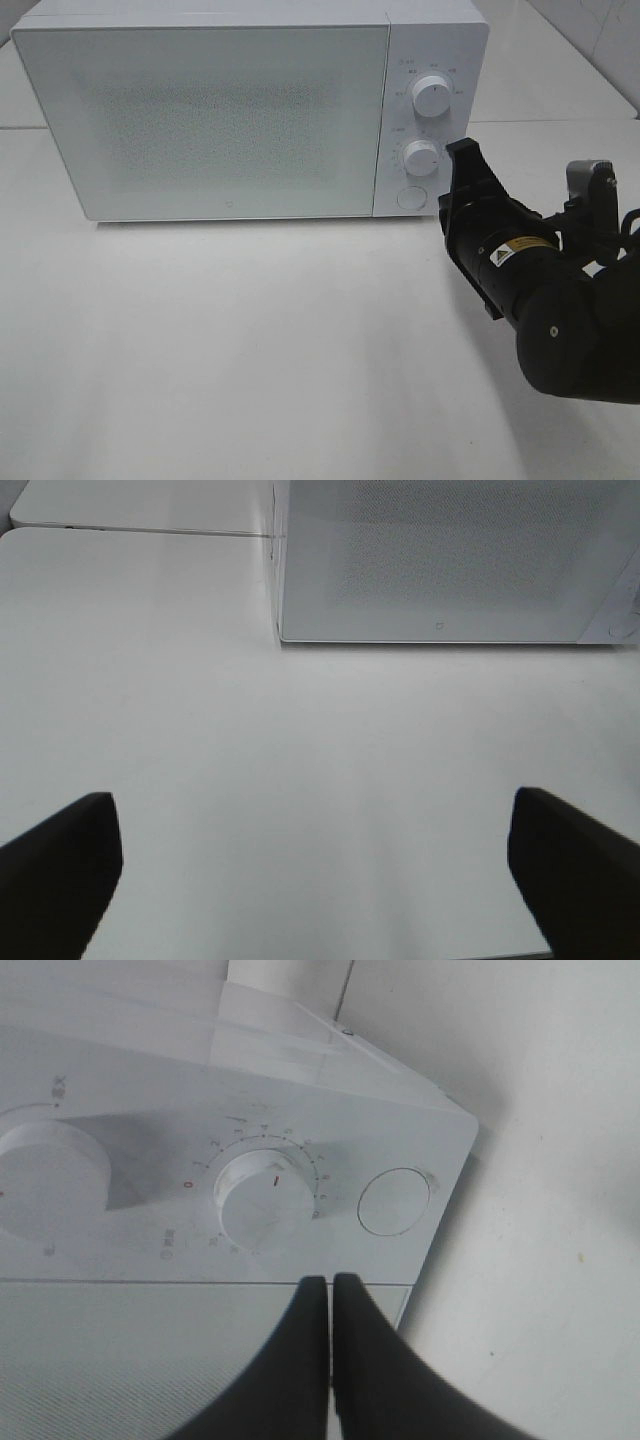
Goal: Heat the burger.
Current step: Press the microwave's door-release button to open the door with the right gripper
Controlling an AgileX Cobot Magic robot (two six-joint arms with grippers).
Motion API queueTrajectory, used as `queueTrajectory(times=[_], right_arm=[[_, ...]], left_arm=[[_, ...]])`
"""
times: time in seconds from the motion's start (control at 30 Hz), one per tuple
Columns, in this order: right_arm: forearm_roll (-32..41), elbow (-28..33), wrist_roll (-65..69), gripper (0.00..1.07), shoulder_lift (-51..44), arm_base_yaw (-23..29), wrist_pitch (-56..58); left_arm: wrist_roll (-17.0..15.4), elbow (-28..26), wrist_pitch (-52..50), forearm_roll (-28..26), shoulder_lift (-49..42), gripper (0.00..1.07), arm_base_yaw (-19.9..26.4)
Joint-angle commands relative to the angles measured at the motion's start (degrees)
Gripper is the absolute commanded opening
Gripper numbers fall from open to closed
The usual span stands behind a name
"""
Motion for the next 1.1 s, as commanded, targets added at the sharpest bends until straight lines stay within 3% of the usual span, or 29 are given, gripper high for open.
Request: queueTrajectory(times=[0.03, 0.33, 0.7, 1.1], right_arm=[[-0.34, -0.46, 9.28, 0.00, -0.29, 0.29, 0.92], [-0.34, -1.38, 16.90, 0.00, 2.41, 0.23, 2.69], [0.11, -7.33, 18.96, 0.00, 8.25, -0.80, 2.75], [-2.98, -16.04, 17.76, 0.00, 14.38, -6.02, 7.85]], left_arm=[[-0.23, 0.11, -0.34, -0.46, -0.92, 0.98, 0.11], [-0.23, 0.11, -0.34, -0.46, -0.92, 0.98, 0.11], [-0.23, 0.11, -0.34, -0.46, -0.92, 0.98, 0.11], [-0.23, 0.11, -0.34, -0.46, -0.92, 0.98, 0.11]])
